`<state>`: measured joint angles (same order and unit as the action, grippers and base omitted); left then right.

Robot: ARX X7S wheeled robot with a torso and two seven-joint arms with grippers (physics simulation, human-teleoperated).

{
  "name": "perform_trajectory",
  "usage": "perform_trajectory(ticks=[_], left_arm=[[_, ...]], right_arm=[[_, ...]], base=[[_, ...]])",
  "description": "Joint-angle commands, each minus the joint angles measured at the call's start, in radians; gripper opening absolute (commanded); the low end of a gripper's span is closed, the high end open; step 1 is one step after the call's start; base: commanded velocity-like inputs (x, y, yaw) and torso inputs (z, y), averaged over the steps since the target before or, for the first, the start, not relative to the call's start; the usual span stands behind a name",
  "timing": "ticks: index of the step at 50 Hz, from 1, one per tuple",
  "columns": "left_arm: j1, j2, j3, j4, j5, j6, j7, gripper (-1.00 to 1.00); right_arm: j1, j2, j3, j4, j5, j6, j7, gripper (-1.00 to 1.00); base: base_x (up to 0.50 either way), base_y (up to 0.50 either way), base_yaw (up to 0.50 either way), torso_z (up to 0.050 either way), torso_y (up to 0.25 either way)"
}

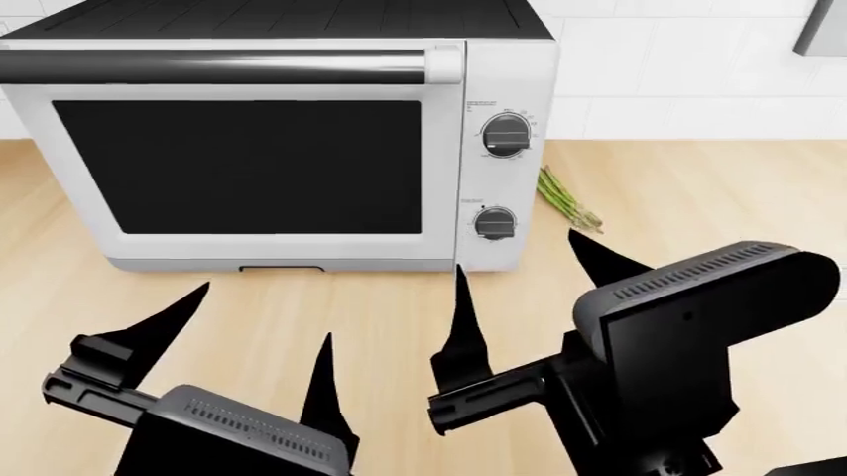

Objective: Pick the boxed food and honey bottle from the counter and place them in the cabinets closest to them.

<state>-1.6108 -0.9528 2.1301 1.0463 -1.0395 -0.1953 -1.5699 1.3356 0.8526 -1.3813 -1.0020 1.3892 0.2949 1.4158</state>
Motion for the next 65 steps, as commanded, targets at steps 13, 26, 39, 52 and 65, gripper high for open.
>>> perform_trajectory(ticks=[13,26,39,52,65], left_arm=[[-0.071,-0.045,0.072,0.0,0.006,0.049,0.001,1.0],[-0.049,-0.034,0.05,0.0,0.007,0.036,0.0,1.0],[-0.033,-0.029,0.032,0.0,0.005,0.025,0.0,1.0],[-0.021,-0.024,0.002,0.0,-0.009,0.009,0.0,1.0],[-0.031,-0.02,-0.003,0.0,-0.021,0.005,0.0,1.0]], right_arm=[[-0.025,0.007,-0.018,-0.011,0.003,0.0,0.003,1.0],[-0.031,0.002,-0.023,-0.01,0.003,-0.006,0.002,1.0],[-0.039,0.014,-0.028,-0.03,-0.072,0.008,-0.024,1.0],[-0.085,0.05,-0.036,-0.024,-0.091,-0.051,-0.087,1.0],[-0.088,0.074,-0.038,-0.025,-0.095,-0.065,-0.099,1.0]], base=[[-0.5,0.0,0.0,0.0,0.0],[-0.5,0.0,0.0,0.0,0.0],[-0.31,0.0,0.0,0.0,0.0],[-0.07,-0.46,0.0,0.0,0.0],[-0.16,-0.5,0.0,0.0,0.0]])
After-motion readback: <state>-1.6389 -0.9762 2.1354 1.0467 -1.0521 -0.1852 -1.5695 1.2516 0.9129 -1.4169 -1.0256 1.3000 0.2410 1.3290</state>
